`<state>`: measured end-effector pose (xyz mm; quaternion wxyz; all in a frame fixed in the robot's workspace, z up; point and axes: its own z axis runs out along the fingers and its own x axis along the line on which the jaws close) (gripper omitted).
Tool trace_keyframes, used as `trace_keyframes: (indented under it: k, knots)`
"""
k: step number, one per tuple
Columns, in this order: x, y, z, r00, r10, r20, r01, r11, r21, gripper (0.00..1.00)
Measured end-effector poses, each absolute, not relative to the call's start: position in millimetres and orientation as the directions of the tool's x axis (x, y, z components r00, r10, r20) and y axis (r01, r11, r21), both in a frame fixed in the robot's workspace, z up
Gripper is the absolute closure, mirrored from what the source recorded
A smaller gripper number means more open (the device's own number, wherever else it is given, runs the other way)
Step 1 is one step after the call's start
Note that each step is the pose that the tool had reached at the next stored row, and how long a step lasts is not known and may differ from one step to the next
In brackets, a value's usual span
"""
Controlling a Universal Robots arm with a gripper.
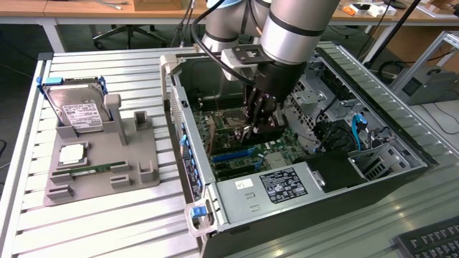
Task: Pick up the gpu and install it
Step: 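Insert the gpu into the slot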
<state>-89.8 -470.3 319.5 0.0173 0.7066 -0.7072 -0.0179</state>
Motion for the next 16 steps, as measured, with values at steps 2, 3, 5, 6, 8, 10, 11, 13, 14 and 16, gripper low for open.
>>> trace_keyframes:
  k: [2, 3, 5, 6, 8, 10, 11, 13, 14, 16]
  knots:
    - [-89.9, -469.9, 318.7, -0.001, -1.0, -0.001, -0.999, 0.001, 0.05, 0.74]
    - [-89.9, -469.4, 318.1, -0.002, -1.0, -0.001, -0.999, 0.001, 0.05, 0.74]
    - [-89.9, -467.7, 317.3, -0.002, -1.0, -0.001, -0.999, 0.002, 0.05, 0.74]
    - [-89.9, -466.9, 316.9, -0.003, -1.0, -0.001, -0.999, 0.003, 0.05, 0.74]
    - [-89.8, -465.9, 316.1, -0.003, -1.0, -0.001, -0.999, 0.003, 0.05, 0.74]
    - [-90.2, -465.5, 314.9, -0.003, -1.0, -0.001, -0.999, 0.003, 0.05, 0.74]
    - [-90.4, -465.2, 314.1, -0.003, -1.0, -0.001, -0.999, 0.003, 0.05, 0.74]
    - [-90.6, -464.7, 313.2, -0.003, -1.0, -0.001, -0.999, 0.003, 0.05, 0.74]
    - [-90.6, -464.0, 312.7, -0.004, -1.0, -0.001, -0.999, 0.003, 0.05, 0.74]
    - [-90.6, -462.9, 312.0, -0.004, -1.0, -0.001, -0.999, 0.004, 0.05, 0.74]
